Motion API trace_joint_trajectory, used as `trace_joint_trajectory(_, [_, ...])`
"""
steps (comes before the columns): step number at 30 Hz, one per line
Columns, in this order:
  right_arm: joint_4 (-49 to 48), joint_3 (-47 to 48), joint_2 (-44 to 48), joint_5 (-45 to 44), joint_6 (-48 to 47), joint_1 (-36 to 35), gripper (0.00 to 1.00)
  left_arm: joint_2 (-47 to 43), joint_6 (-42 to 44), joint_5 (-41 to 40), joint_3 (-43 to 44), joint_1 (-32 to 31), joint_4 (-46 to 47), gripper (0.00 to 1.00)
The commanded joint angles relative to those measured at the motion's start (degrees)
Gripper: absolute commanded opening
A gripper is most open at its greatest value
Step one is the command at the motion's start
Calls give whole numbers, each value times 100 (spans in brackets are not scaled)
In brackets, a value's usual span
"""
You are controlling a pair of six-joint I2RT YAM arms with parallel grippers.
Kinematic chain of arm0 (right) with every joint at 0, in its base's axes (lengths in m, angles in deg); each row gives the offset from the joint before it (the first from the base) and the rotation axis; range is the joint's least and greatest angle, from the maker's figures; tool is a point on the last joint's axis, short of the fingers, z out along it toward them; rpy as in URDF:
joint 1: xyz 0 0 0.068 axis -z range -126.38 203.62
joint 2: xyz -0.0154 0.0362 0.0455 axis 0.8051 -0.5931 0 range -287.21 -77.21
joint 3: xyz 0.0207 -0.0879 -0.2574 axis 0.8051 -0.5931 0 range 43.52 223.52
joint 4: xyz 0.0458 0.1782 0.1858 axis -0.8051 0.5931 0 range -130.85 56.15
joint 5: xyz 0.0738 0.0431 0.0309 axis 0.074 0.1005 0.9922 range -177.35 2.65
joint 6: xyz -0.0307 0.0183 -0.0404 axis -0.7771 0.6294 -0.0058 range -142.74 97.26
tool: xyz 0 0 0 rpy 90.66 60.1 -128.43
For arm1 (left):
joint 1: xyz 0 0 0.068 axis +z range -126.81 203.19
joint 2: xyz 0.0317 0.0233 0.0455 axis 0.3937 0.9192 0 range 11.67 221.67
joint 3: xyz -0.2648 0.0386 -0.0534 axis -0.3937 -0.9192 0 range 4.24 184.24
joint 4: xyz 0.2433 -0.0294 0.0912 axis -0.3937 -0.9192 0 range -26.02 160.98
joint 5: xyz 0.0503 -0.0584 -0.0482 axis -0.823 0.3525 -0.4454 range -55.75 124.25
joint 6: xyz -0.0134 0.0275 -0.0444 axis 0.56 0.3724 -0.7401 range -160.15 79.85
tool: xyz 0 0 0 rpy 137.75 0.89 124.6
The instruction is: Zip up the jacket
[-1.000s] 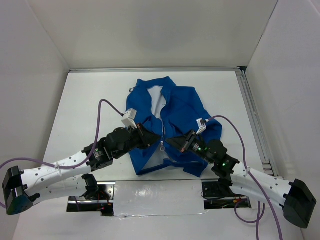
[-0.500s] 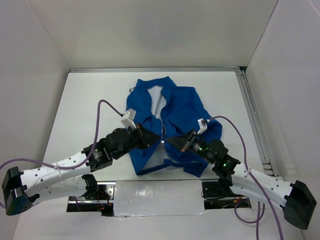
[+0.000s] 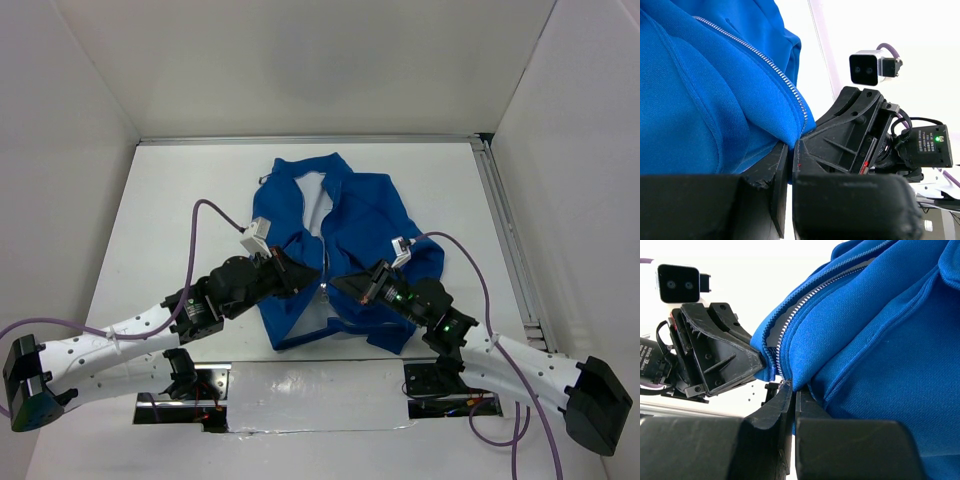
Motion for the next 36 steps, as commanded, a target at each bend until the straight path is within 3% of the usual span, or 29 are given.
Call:
trace_joint_trajectory(1, [-344, 245, 17, 64, 42, 37, 0, -37, 152, -29, 74, -45, 383, 0])
trace_joint_trajectory(36, [-502, 254, 202, -15, 60, 28, 0, -222, 82, -29, -101, -54, 242, 0])
